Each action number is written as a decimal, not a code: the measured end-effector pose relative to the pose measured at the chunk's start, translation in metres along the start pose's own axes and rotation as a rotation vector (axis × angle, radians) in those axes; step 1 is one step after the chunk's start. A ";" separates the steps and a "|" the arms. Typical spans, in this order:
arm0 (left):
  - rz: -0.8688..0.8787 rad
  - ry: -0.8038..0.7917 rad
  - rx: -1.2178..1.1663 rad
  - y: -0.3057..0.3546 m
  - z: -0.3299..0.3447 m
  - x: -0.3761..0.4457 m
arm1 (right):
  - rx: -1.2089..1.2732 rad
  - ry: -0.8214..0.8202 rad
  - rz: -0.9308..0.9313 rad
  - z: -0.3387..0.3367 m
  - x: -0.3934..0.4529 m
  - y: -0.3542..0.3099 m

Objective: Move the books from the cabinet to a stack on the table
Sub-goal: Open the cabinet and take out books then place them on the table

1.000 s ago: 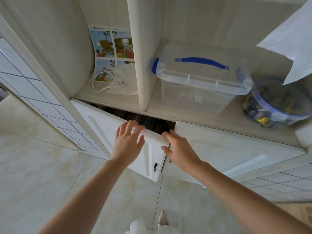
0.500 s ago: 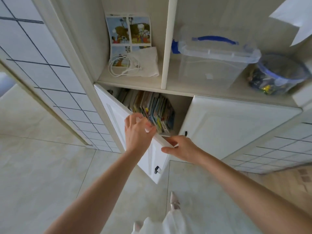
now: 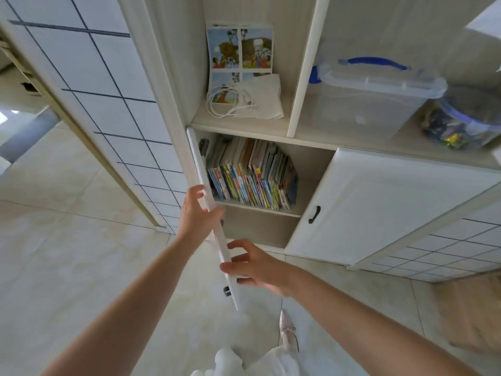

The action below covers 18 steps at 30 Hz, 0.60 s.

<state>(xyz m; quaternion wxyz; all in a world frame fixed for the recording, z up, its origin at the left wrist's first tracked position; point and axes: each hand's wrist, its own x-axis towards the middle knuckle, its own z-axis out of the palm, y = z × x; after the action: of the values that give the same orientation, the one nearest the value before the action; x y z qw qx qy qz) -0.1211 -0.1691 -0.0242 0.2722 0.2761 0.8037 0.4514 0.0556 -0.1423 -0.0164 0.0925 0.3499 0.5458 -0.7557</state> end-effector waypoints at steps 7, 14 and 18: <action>-0.002 -0.051 0.144 -0.016 -0.061 0.005 | 0.116 -0.043 0.050 0.080 0.055 -0.009; 0.088 -0.045 0.411 -0.033 -0.107 0.012 | 0.128 -0.009 0.034 0.135 0.082 -0.036; 0.092 -0.033 0.487 -0.034 -0.123 0.019 | 0.180 -0.043 0.046 0.147 0.093 -0.053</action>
<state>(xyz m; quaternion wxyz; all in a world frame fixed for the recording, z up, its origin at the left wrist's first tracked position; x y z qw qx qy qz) -0.2256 -0.2414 -0.0035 0.1897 0.3771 0.8709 0.2516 -0.1035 -0.2298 -0.0114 0.0896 0.3529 0.4653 -0.8068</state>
